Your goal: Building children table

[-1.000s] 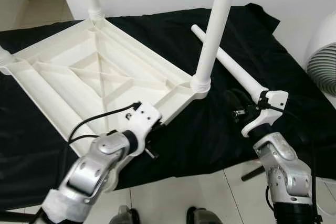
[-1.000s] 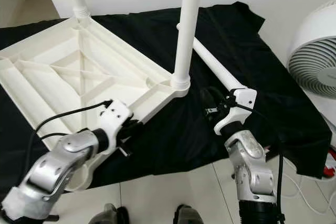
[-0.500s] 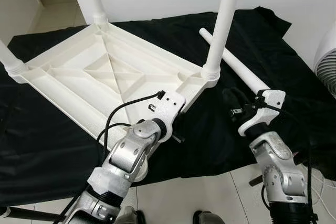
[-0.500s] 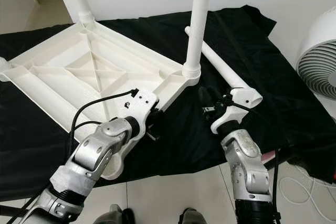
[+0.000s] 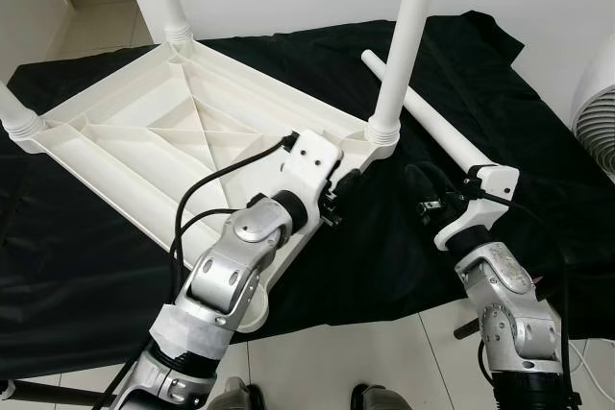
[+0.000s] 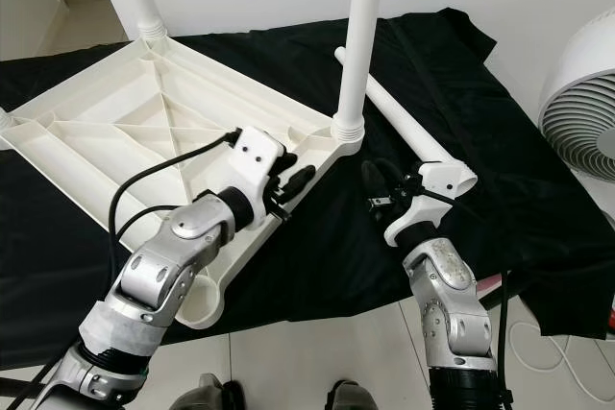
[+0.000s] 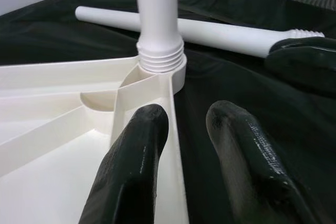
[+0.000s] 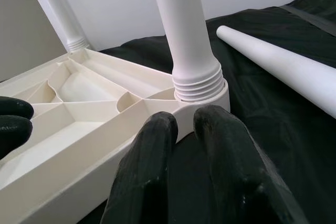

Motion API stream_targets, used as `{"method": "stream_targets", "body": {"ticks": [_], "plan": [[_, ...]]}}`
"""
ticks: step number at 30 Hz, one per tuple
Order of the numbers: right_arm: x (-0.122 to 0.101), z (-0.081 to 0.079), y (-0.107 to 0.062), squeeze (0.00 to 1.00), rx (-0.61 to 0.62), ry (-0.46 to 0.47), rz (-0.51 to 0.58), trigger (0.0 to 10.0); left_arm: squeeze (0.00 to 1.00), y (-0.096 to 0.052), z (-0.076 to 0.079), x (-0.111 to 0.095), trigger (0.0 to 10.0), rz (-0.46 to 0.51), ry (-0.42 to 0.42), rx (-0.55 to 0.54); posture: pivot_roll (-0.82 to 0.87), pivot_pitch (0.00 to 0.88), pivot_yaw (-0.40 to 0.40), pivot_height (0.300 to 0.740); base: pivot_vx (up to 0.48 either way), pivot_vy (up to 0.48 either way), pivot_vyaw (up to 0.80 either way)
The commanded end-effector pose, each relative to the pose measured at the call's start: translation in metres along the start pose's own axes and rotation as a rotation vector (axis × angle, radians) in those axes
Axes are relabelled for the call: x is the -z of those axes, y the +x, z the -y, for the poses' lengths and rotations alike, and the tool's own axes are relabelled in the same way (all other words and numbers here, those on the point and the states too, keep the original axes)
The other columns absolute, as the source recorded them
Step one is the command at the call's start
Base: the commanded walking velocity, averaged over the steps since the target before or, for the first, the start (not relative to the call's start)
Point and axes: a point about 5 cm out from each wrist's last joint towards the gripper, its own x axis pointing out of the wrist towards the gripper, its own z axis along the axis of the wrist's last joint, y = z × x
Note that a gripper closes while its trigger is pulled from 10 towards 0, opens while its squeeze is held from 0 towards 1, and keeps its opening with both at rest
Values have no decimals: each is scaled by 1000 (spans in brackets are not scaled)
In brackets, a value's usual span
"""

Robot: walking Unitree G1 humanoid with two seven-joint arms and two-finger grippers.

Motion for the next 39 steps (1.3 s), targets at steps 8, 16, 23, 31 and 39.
{"method": "stream_targets", "body": {"ticks": [8, 16, 23, 31, 39], "plan": [[1, -7, 4, 0, -22, 6, 7, 10000, 0, -7, -38, 29, 10000, -177, 23, -231, -142, 116, 60, 740, 0, 0, 0], [1, -9, 4, 0, -22, 10, 10, 10000, 1000, -9, -45, 35, 10000, -201, 3, -262, -141, 120, 59, 740, 0, 0, 0], [0, -8, 5, 0, -12, 10, 13, 10000, 0, -7, -47, 42, 10000, -264, 55, -287, -141, 123, 57, 740, 0, 0, 0], [0, -6, 4, 0, 2, 8, 15, 10000, 0, -2, -53, 49, 10000, -336, 75, -373, -149, 134, 63, 740, 0, 0, 0], [0, -7, 4, 0, 6, 13, 16, 10000, 0, -2, -63, 54, 10000, -372, 27, -499, -150, 135, 67, 740, 0, 0, 0]]}}
